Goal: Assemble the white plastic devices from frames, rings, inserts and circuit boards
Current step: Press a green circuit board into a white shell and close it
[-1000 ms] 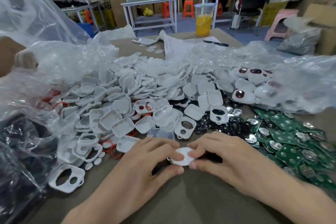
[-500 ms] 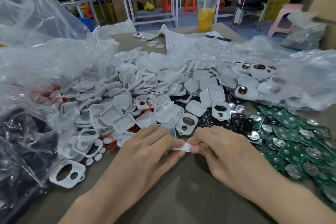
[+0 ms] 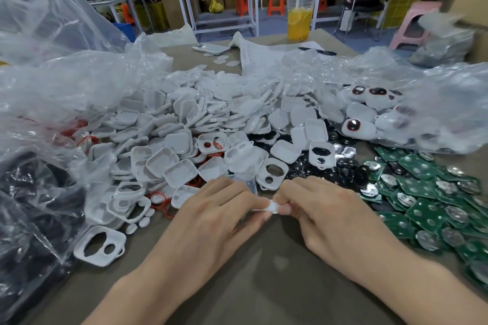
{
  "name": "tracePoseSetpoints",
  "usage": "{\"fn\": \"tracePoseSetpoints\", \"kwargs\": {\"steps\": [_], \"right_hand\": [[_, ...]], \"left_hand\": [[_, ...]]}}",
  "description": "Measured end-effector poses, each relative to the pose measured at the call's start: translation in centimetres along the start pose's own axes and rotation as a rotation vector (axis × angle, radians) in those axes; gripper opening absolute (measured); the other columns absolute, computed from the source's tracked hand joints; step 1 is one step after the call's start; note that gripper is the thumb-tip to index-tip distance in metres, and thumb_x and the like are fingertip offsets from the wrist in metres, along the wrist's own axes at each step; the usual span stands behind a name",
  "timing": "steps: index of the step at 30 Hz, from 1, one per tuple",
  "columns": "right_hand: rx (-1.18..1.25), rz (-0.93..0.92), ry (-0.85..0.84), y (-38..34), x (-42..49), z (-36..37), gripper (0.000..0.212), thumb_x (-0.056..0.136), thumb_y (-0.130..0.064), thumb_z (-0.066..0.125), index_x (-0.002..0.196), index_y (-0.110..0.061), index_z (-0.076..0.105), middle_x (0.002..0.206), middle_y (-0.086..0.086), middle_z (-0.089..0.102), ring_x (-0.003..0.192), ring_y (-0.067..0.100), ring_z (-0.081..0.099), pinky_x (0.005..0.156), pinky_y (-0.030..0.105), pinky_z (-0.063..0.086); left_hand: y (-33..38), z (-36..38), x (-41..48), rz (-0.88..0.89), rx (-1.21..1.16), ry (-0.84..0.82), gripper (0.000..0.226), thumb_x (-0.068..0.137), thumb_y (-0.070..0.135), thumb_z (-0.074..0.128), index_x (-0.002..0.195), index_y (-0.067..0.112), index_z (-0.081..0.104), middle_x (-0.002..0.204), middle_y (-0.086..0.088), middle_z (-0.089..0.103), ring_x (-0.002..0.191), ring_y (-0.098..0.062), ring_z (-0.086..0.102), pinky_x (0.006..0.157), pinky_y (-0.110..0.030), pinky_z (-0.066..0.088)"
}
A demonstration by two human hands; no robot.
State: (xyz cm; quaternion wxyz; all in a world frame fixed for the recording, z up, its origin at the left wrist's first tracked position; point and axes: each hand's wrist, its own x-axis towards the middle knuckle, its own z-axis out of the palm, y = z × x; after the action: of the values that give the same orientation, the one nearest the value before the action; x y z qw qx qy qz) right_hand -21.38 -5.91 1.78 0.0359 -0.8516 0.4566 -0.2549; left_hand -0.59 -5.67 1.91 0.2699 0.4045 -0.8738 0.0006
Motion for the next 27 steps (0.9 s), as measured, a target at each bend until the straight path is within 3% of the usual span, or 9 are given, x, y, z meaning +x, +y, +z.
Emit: {"fn": "tracePoseSetpoints", "kwargs": {"steps": [3,7,9,13,16,18,21,25,27], "right_hand": [[0.011,0.008,-0.025,-0.2,0.1,-0.2,0.022,0.083,-0.019,0.032,0.088,-0.023,0.053,0.087,-0.012,0.06,0.074,0.015,0.058,0.06,0.03,0.051],[0.038,0.012,-0.054,0.1,0.2,-0.1,0.02,0.085,-0.019,0.035,0.091,-0.025,0.053,0.097,-0.015,0.058,0.074,0.008,0.054,0.062,0.017,0.035],[0.095,0.019,-0.052,0.5,0.1,0.1,0.013,0.094,-0.021,0.042,0.095,-0.026,0.054,0.096,-0.017,0.056,0.079,0.008,0.052,0.067,0.019,0.036],[0.244,0.078,-0.064,1.1,0.1,0.4,0.034,0.096,-0.053,0.033,0.098,-0.028,0.056,0.094,-0.017,0.057,0.085,0.006,0.054,0.074,0.025,0.043],[0.321,0.106,-0.078,1.6,0.2,0.5,0.024,0.096,-0.055,0.041,0.101,-0.037,0.056,0.1,-0.025,0.058,0.091,-0.005,0.055,0.077,0.012,0.041],[0.391,0.12,-0.083,1.8,0.3,0.5,0.01,0.099,-0.049,0.052,0.105,-0.042,0.055,0.103,-0.029,0.06,0.094,-0.006,0.058,0.078,0.009,0.04],[0.463,0.102,-0.025,1.8,0.3,0.2,0.011,0.09,-0.031,0.064,0.098,-0.039,0.062,0.101,-0.022,0.064,0.09,0.003,0.062,0.074,0.014,0.044],[0.625,0.184,0.055,1.4,0.6,0.0,0.021,0.086,-0.014,0.071,0.088,-0.035,0.069,0.096,-0.015,0.068,0.088,0.012,0.065,0.074,0.019,0.047],[0.731,0.25,0.059,1.5,0.7,-0.1,0.033,0.086,-0.004,0.073,0.085,-0.037,0.07,0.096,-0.016,0.071,0.091,0.009,0.066,0.078,0.019,0.048]], "left_hand": [[0.1,-0.1,0.0,0.003,-0.002,-0.006,0.02,0.101,0.03,0.056,0.101,0.018,0.072,0.087,0.01,0.063,0.082,-0.01,0.055,0.079,-0.015,0.038],[0.0,0.3,0.0,-0.006,0.001,0.015,0.022,0.101,0.032,0.054,0.101,0.018,0.071,0.088,0.01,0.063,0.083,-0.009,0.055,0.08,-0.015,0.039],[-0.1,0.4,-0.1,-0.052,-0.016,0.02,0.023,0.1,0.037,0.053,0.102,0.021,0.069,0.091,0.013,0.062,0.087,-0.006,0.054,0.082,-0.016,0.039],[-0.6,0.2,-0.1,-0.127,-0.086,-0.037,0.027,0.097,0.051,0.053,0.106,0.029,0.067,0.102,0.022,0.061,0.097,0.001,0.052,0.087,-0.017,0.04],[-0.6,0.0,-0.1,-0.151,-0.125,-0.019,0.023,0.097,0.048,0.053,0.105,0.031,0.067,0.1,0.021,0.062,0.096,-0.003,0.057,0.083,-0.026,0.045],[-0.5,-0.1,-0.1,-0.177,-0.169,0.016,0.022,0.098,0.047,0.054,0.105,0.032,0.068,0.1,0.02,0.063,0.095,-0.008,0.061,0.081,-0.032,0.048],[-0.5,0.0,-0.3,-0.158,-0.183,0.049,0.021,0.098,0.044,0.055,0.105,0.029,0.068,0.1,0.019,0.062,0.094,-0.01,0.062,0.079,-0.033,0.05],[0.3,0.3,0.0,-0.214,-0.32,0.177,0.012,0.094,0.043,0.061,0.103,0.036,0.066,0.103,0.021,0.061,0.094,-0.001,0.063,0.079,-0.011,0.043],[0.7,0.3,0.3,-0.256,-0.442,0.254,0.013,0.088,0.043,0.067,0.101,0.04,0.066,0.102,0.018,0.064,0.092,-0.004,0.065,0.078,-0.007,0.042]]}}
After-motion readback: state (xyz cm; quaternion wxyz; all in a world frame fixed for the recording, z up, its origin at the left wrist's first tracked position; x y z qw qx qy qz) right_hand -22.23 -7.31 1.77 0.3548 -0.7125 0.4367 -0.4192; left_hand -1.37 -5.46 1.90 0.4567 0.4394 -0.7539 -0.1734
